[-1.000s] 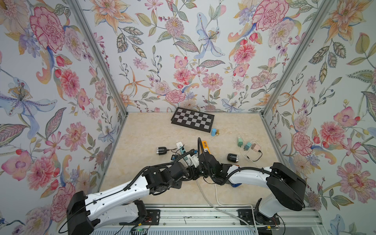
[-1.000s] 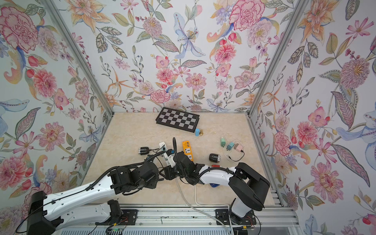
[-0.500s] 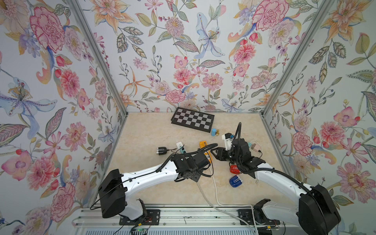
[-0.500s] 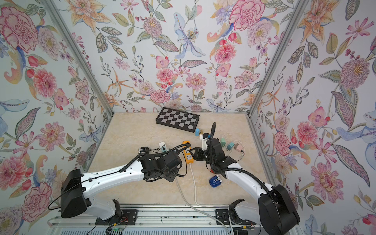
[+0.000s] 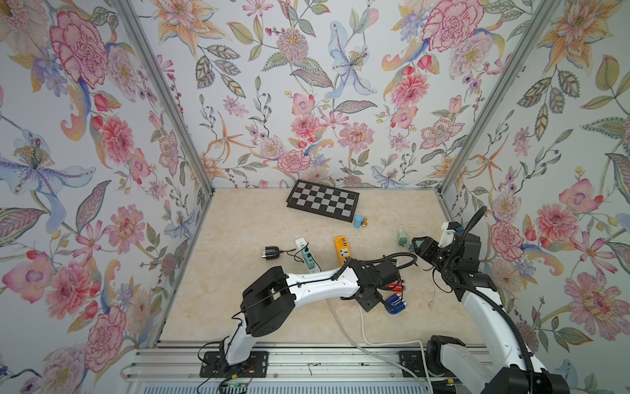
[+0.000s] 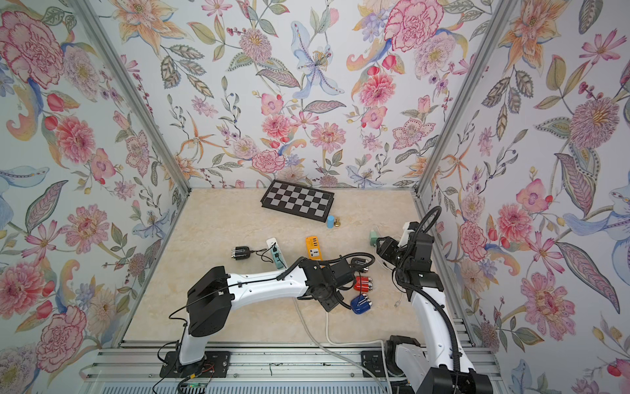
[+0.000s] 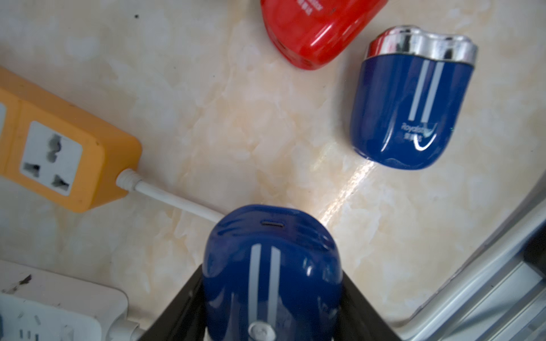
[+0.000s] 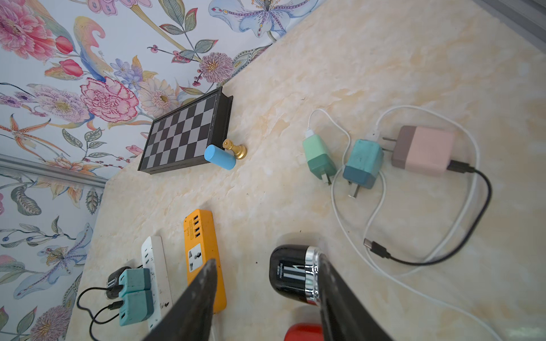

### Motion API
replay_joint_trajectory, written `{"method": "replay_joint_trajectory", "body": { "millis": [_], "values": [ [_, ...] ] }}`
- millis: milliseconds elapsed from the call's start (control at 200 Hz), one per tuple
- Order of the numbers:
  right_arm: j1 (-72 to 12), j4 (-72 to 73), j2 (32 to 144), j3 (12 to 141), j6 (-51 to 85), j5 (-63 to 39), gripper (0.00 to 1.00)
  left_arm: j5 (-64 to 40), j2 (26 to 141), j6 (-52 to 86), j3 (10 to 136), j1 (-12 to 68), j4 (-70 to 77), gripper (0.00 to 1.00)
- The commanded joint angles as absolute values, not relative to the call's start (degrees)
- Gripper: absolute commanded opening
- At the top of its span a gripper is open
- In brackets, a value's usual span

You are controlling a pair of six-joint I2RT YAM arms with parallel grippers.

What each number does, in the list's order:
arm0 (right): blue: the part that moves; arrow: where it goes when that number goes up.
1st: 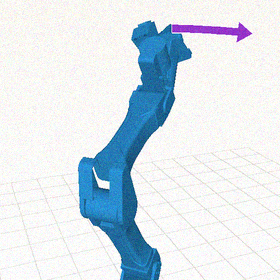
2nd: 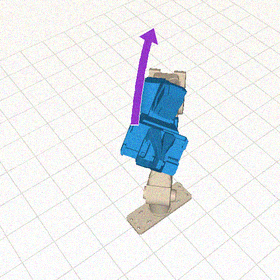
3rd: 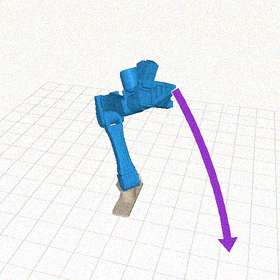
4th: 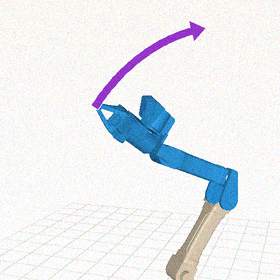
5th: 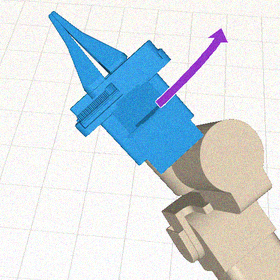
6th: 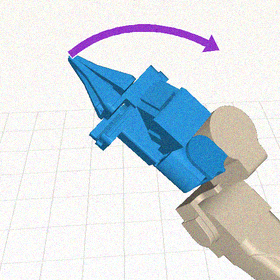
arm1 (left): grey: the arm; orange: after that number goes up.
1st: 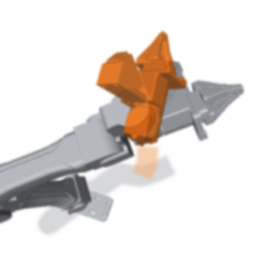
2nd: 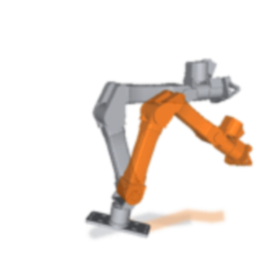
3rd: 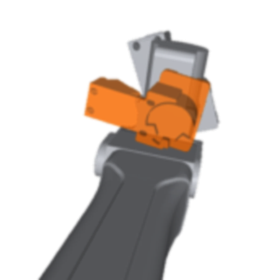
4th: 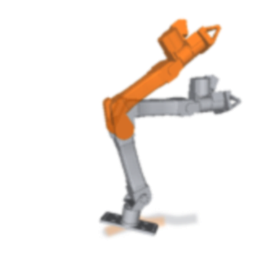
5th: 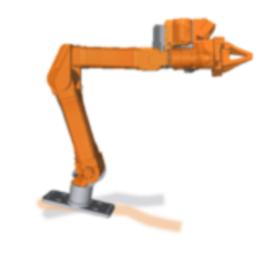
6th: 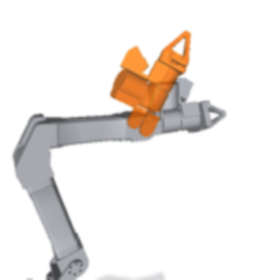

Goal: Unplug the electric shaver
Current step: Place the electric shaver at the center of the board.

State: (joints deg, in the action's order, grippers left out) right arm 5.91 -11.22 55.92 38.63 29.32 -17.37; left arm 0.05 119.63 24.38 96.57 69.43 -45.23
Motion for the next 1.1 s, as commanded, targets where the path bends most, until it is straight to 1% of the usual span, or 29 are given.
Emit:
{"method": "replay_joint_trajectory", "body": {
  "millis": [0,75,125,240,415,575,720,921,1096],
  "values": [
    [7.03,-13.07,55.28,41.54,28.22,-17.02,0.56,-2.21,125.10,23.91,105.01,70.58,-51.27,0.29],
    [7.03,-13.18,54.87,41.83,28.20,-16.38,0.56,-2.54,127.66,26.82,109.20,70.62,-54.57,0.28],
    [7.08,-13.18,54.70,41.70,28.33,-16.15,0.56,-3.92,127.93,28.69,109.69,70.64,-54.55,0.28],
    [6.15,-13.18,54.20,41.18,28.98,-16.16,0.56,-6.64,128.13,31.41,108.75,71.34,-53.66,0.29],
    [4.09,-13.17,52.39,40.84,29.35,-15.97,0.56,-5.36,126.88,32.18,104.26,73.87,-53.66,0.28],
    [5.28,-13.18,50.46,40.56,29.04,-15.19,0.55,-6.23,124.87,27.52,100.13,74.99,-47.47,0.29],
    [9.88,-14.72,49.82,41.53,28.64,-16.84,0.55,-4.16,123.54,22.81,96.57,75.05,-43.28,0.29],
    [10.37,-14.84,48.89,41.65,29.89,-17.94,0.56,-1.17,125.29,19.40,98.97,74.16,-44.92,0.29],
    [10.77,-14.84,48.20,40.72,29.20,-17.55,0.56,-2.16,127.57,15.43,102.35,72.09,-45.85,0.30]
  ]
}}
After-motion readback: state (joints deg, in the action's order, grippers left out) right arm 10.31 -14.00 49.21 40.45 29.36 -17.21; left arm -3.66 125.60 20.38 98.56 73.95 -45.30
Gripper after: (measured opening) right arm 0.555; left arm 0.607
